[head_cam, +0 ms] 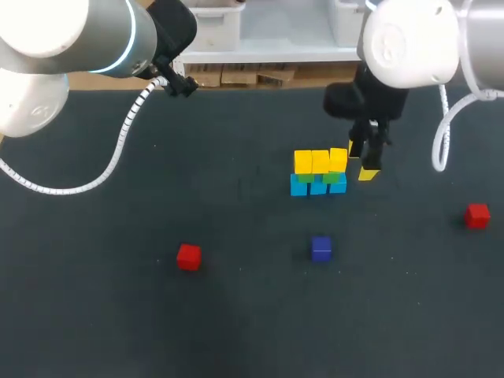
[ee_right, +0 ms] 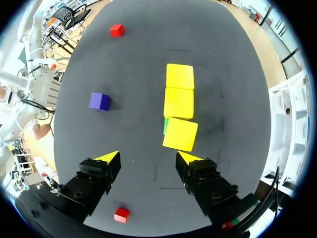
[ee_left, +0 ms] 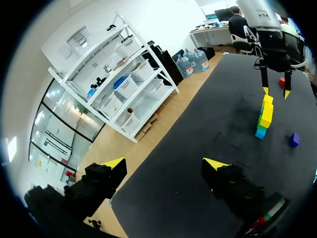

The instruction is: Place the blue cubes, place green cubes on the blue cubes, place the yellow cubes on the green cubes, then place the red cubes on the yellow cubes, and place purple cube on the red cubes.

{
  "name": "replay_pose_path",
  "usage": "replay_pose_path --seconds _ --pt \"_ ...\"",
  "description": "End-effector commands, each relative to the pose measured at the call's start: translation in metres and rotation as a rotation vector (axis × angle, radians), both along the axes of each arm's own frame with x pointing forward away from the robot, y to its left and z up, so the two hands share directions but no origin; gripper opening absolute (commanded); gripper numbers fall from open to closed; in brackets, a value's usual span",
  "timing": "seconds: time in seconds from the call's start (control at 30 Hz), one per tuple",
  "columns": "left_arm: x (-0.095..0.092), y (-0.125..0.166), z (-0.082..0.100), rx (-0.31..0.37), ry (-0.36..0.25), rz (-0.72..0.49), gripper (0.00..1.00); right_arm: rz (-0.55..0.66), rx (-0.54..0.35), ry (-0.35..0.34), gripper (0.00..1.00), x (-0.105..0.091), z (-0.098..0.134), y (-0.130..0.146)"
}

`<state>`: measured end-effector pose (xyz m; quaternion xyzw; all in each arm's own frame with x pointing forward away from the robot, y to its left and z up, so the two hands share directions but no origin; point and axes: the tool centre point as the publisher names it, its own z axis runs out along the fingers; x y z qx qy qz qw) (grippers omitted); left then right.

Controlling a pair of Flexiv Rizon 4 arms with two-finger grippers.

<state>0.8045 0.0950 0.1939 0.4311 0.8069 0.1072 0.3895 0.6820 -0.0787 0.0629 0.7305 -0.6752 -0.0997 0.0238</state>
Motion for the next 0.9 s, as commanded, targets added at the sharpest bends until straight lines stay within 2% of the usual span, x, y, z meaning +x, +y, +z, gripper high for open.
replay_pose_path --seconds 0.03,0.23,0.3,0.57,0.73,0.9 --pt "0.0016 0.0002 0.0004 0.0 0.003 -0.003 1.0 0.0 0.004 -0.009 0.78 -0.0047 -0.0012 -0.0015" --pt "0.0016 0.0002 0.0004 0.0 0.003 -0.003 1.0 0.005 0.007 -0.02 0.8 -0.0041 -0.0012 0.0007" --pt "0.0016 0.0002 0.0004 0.0 0.003 -0.003 1.0 0.005 0.005 -0.026 0.83 -0.0038 -0.0006 0.0019" --pt "0.0016 0.0002 0.0004 0.0 0.003 -0.003 1.0 0.02 0.01 -0.027 0.84 -0.0092 0.0047 0.0044" --pt "0.0016 0.0002 0.0004 0.0 0.003 -0.003 1.0 0.019 0.008 -0.033 0.94 -0.0079 0.0039 0.0035" --pt "0.0016 0.0002 0.0004 0.0 0.003 -0.003 1.0 0.015 0.005 -0.035 0.95 -0.0069 0.0029 0.003"
